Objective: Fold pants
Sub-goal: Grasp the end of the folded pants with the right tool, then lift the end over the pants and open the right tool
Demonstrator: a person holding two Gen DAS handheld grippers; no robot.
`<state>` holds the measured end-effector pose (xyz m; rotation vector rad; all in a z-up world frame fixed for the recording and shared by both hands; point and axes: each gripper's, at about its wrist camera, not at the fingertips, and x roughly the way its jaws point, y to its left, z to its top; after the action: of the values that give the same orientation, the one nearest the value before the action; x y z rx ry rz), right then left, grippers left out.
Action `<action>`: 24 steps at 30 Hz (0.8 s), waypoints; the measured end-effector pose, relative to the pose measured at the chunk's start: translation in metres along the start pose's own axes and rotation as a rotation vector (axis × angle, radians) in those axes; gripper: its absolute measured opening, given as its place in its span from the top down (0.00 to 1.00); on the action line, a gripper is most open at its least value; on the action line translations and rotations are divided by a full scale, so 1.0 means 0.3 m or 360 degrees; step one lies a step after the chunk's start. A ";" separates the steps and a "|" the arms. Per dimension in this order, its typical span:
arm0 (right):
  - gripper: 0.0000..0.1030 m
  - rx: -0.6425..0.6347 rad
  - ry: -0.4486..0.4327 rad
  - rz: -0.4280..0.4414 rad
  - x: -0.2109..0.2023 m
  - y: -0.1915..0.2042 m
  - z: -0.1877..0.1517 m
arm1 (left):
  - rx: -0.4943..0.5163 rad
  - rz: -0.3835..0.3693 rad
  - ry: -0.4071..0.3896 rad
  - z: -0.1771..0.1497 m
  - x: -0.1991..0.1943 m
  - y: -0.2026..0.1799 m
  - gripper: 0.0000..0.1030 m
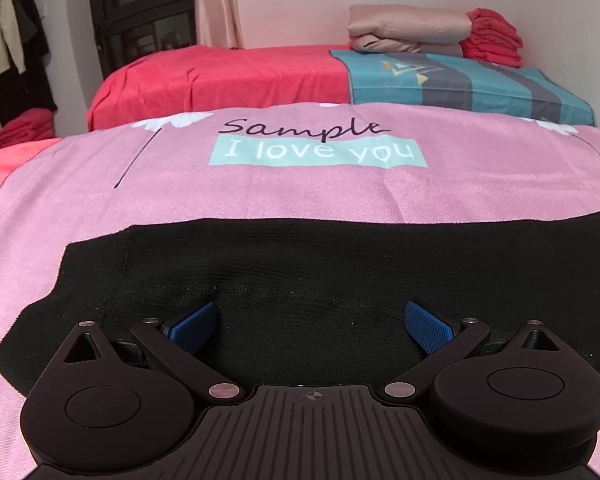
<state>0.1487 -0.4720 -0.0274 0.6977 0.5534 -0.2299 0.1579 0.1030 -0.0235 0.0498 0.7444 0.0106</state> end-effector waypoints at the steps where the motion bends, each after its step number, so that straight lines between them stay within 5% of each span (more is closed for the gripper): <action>1: 0.71 -0.0113 -0.0024 -0.0084 -0.001 0.040 -0.011 | -0.0001 -0.0001 0.0000 0.000 0.000 0.000 0.00; 6: 0.75 -0.0670 -0.0233 -0.0365 -0.035 0.247 -0.123 | -0.0001 -0.0003 -0.0001 0.000 0.000 0.002 0.00; 10: 0.78 -0.1198 -0.0563 -0.0307 -0.159 0.468 -0.298 | -0.0006 -0.0012 -0.0001 0.000 -0.001 0.007 0.00; 14: 0.78 -0.1888 -0.0799 -0.0142 -0.221 0.679 -0.618 | -0.0005 -0.0011 -0.0003 -0.001 -0.006 0.008 0.00; 18: 0.78 -0.2628 -0.0593 -0.0056 -0.119 0.748 -0.956 | -0.0005 -0.0004 -0.0007 -0.003 -0.010 0.009 0.00; 19: 0.86 -0.2785 -0.0487 -0.0064 -0.081 0.741 -1.014 | -0.0006 -0.0002 -0.0007 -0.003 -0.011 0.010 0.00; 20: 0.86 -0.2874 -0.0539 -0.0101 -0.075 0.734 -1.054 | -0.0008 -0.0004 -0.0008 -0.002 -0.011 0.011 0.00; 21: 0.85 -0.2879 -0.0623 -0.0107 -0.086 0.738 -1.054 | -0.0008 -0.0003 -0.0007 -0.002 -0.010 0.010 0.00; 24: 0.85 -0.2650 -0.0557 -0.0025 -0.121 0.765 -0.965 | 0.0000 0.0005 -0.0006 -0.001 -0.007 0.005 0.00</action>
<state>0.0884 -0.1077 -0.0650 -0.9514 0.2535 0.1355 0.1562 0.1045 -0.0222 0.0506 0.7406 0.0133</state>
